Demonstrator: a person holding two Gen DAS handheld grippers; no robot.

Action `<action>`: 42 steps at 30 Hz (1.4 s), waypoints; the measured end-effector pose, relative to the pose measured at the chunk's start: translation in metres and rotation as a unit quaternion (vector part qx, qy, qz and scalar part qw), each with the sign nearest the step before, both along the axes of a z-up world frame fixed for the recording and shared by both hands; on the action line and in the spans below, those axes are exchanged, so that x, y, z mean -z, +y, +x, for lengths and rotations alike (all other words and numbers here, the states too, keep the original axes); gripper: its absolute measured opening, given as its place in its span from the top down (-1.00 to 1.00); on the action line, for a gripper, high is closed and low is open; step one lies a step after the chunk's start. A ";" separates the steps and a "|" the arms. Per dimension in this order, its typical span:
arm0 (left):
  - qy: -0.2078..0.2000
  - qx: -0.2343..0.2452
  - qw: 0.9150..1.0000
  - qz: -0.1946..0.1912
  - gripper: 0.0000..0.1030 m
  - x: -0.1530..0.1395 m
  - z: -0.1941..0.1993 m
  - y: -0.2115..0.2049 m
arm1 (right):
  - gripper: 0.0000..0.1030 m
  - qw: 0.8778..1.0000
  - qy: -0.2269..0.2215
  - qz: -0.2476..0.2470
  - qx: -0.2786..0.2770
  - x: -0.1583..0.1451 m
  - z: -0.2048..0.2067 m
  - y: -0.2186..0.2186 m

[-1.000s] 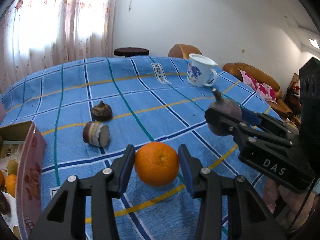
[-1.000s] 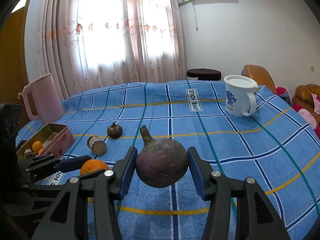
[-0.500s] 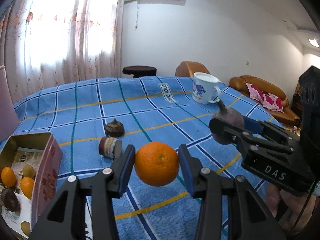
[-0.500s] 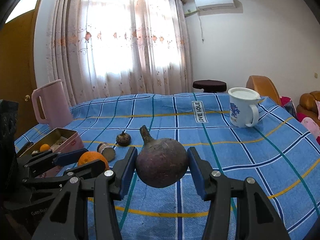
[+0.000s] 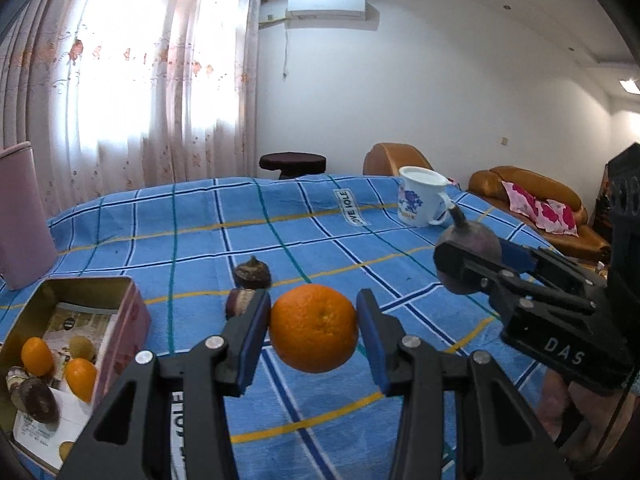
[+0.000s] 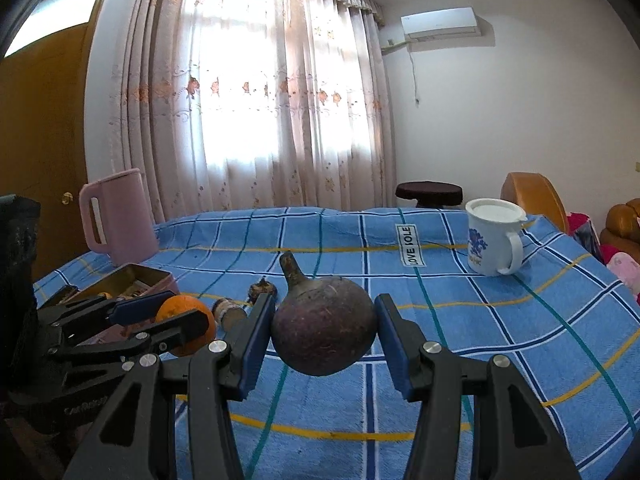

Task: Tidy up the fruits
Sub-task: 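Carry the purple fruit and the orange over the tin box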

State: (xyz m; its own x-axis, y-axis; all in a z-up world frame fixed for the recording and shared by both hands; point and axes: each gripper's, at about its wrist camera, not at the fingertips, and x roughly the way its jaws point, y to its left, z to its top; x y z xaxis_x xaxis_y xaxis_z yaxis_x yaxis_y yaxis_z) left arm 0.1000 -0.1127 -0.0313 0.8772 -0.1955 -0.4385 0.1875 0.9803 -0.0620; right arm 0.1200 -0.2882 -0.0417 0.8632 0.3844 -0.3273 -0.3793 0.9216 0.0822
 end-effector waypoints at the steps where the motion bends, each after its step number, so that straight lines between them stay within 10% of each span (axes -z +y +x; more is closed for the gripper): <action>1: -0.001 -0.004 1.000 0.001 0.10 0.000 0.000 0.003 | -0.03 1.000 -0.001 0.000 -0.003 0.000 0.000 0.003; 42: -0.008 -0.123 0.992 -0.038 0.10 -0.014 -0.025 0.137 | -0.03 0.988 -0.028 -0.048 -0.144 -0.035 0.003 0.162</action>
State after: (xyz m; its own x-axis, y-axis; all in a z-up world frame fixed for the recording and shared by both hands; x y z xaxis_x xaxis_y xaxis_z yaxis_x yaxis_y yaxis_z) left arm 0.0751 0.0238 -0.0170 0.9095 -0.0066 -0.4158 -0.0551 0.9892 -0.1362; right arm 0.1235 -0.1265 -0.0066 0.7406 0.5863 -0.3283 -0.6282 0.7775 -0.0284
